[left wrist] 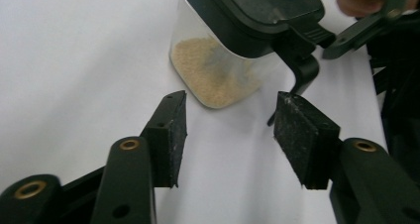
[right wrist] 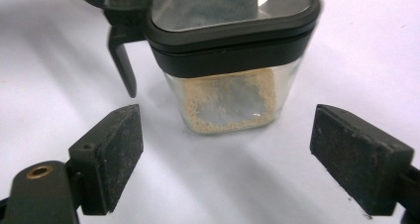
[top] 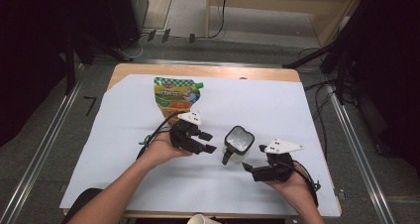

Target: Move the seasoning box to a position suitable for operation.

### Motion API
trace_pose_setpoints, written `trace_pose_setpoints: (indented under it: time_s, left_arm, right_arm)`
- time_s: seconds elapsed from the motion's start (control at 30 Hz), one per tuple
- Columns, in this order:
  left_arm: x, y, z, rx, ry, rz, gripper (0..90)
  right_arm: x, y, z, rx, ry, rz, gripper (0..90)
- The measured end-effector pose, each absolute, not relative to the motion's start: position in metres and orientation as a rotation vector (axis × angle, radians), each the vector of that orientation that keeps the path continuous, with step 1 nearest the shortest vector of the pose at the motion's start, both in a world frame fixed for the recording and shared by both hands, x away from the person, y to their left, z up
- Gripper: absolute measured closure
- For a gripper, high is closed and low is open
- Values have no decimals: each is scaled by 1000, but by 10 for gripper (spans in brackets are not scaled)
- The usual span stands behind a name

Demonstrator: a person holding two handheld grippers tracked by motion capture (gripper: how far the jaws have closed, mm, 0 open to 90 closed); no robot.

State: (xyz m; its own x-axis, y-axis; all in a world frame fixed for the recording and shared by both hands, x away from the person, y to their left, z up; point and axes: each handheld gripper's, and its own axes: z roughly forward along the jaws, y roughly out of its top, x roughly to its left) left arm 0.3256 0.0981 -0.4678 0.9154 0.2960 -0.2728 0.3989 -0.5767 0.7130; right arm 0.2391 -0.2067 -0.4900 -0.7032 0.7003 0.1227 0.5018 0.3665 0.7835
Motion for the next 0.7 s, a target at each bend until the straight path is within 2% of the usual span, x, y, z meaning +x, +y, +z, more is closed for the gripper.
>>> trace_pose_setpoints:
  time_s: [0.07, 0.1, 0.13, 0.17, 0.23, 0.27, 0.33, 0.37, 0.43, 0.53, 0.57, 0.63, 0.7]
  left_arm:
    - [328, 97, -467, 2233, 502, -160, 503]
    - [328, 97, -467, 2231, 492, -155, 520]
    - [328, 97, -466, 2236, 484, -143, 579]
    - [328, 95, -466, 2241, 469, -129, 604]
    - [329, 92, -467, 2258, 475, -129, 655]
    - [329, 92, -467, 2258, 475, -129, 664]
    - [332, 87, -469, 2267, 480, -146, 678]
    - [335, 81, -469, 2277, 485, -146, 713]
    - [335, 77, -468, 2273, 483, -136, 731]
    - [334, 72, -465, 2284, 475, -120, 861]
    - [333, 70, -463, 2282, 483, -104, 900]
    - [335, 69, -460, 2277, 488, -113, 900]
    - [338, 67, -459, 2283, 488, -91, 900]
  right_arm:
    - [236, -212, -487, 1086, 2376, 1274, 193]
    - [236, -214, -486, 1094, 2376, 1286, 270]
    - [236, -217, -485, 1108, 2389, 1294, 345]
    - [236, -219, -484, 1105, 2396, 1285, 385]
    - [235, -221, -480, 1096, 2380, 1272, 450]
    - [235, -221, -480, 1096, 2380, 1272, 450]
    - [237, -223, -479, 1135, 2355, 1290, 560]
    - [239, -224, -480, 1187, 2344, 1291, 637]
    - [239, -224, -480, 1203, 2342, 1287, 656]
    - [239, -224, -480, 1237, 2324, 1269, 792]
    - [238, -223, -480, 1252, 2317, 1265, 862]
    - [239, -221, -480, 1263, 2315, 1276, 900]
    - [240, -218, -479, 1266, 2307, 1308, 900]
